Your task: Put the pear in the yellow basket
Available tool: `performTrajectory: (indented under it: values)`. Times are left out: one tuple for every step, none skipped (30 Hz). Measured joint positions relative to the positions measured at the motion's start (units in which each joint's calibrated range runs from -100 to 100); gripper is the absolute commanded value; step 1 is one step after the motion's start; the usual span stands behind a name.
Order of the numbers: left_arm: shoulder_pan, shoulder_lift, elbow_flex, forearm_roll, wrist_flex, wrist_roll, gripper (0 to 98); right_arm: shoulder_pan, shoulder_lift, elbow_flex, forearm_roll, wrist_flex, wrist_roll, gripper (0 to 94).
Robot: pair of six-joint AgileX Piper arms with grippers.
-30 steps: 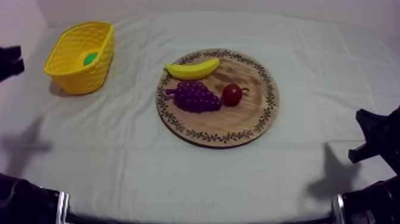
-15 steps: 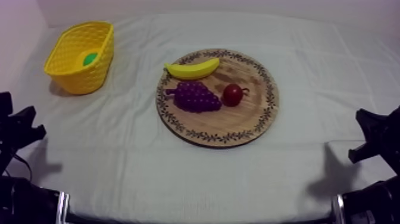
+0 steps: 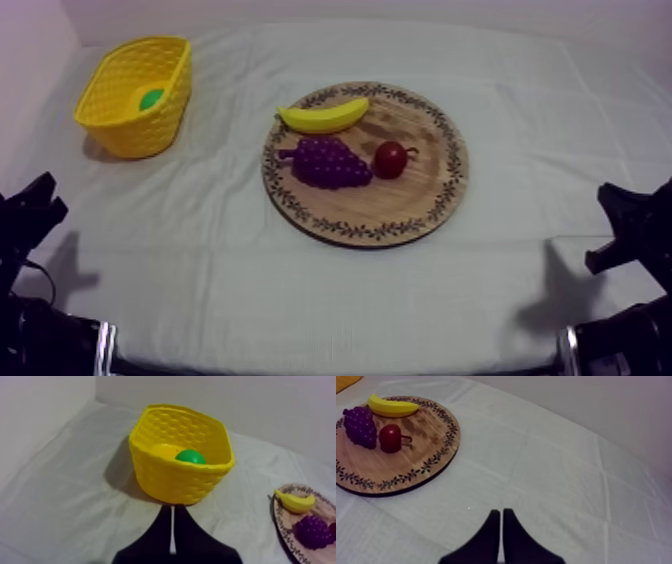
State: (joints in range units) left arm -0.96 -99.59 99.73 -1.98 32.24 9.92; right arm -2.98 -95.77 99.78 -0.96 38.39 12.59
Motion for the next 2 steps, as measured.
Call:
performTrajectory:
  values:
    - [0.1,0.0,0.0,0.0,-0.1,0.2,0.0,0.0,0.0,0.0,0.0,0.0,0.0,0.3]
    - [0.1,-0.1,0.0,0.0,-0.1,0.4,0.0,0.0,0.0,0.0,0.0,0.0,0.0,0.3]
